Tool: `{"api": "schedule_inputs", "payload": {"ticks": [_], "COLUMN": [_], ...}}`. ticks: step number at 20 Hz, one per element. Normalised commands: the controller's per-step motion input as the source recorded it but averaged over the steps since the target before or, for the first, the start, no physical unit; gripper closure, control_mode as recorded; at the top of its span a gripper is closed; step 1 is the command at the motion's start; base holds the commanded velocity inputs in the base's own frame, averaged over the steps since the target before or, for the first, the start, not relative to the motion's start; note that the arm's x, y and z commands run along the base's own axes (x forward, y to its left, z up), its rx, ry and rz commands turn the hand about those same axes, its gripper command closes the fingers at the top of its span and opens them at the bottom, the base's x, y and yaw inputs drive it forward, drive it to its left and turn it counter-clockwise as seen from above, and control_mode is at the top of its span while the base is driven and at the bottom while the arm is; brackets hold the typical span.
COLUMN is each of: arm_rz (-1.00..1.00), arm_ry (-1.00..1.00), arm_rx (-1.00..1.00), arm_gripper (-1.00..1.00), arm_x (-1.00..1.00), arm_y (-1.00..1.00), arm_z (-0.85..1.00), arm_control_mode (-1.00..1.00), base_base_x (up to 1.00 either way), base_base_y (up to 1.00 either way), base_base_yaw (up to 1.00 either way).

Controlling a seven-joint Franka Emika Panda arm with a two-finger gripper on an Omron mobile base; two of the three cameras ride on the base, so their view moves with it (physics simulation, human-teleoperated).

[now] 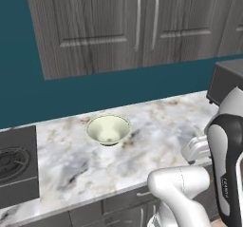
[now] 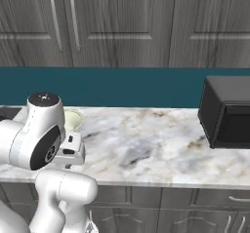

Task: Pick the cup and bowl from the counter and place them on the counter next to the sink.

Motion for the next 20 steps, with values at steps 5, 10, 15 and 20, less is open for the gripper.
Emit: {"api": "schedule_inputs", "payload": {"ticks": [5,10,15,20], "arm_rz": [0.0,0.0,0.0,0.0], "arm_ry": [0.0,0.0,0.0,0.0], "arm_rx": [0.0,0.0,0.0,0.0], "arm_gripper": [-1.0,-1.0,-1.0,-1.0], "arm_x": [0.0,0.0,0.0,0.0], "arm_y": [0.0,0.0,0.0,0.0], "arm_z": [0.0,0.0,0.0,0.0], "arm_control_mode": [1.0,1.0,1.0,1.0], "base_base_x": [0.43,0.0,0.0,0.0], "base_base_y": [0.0,0.0,0.0,0.0], "base_base_yaw": [0.04,0.0,0.0,0.0]}}
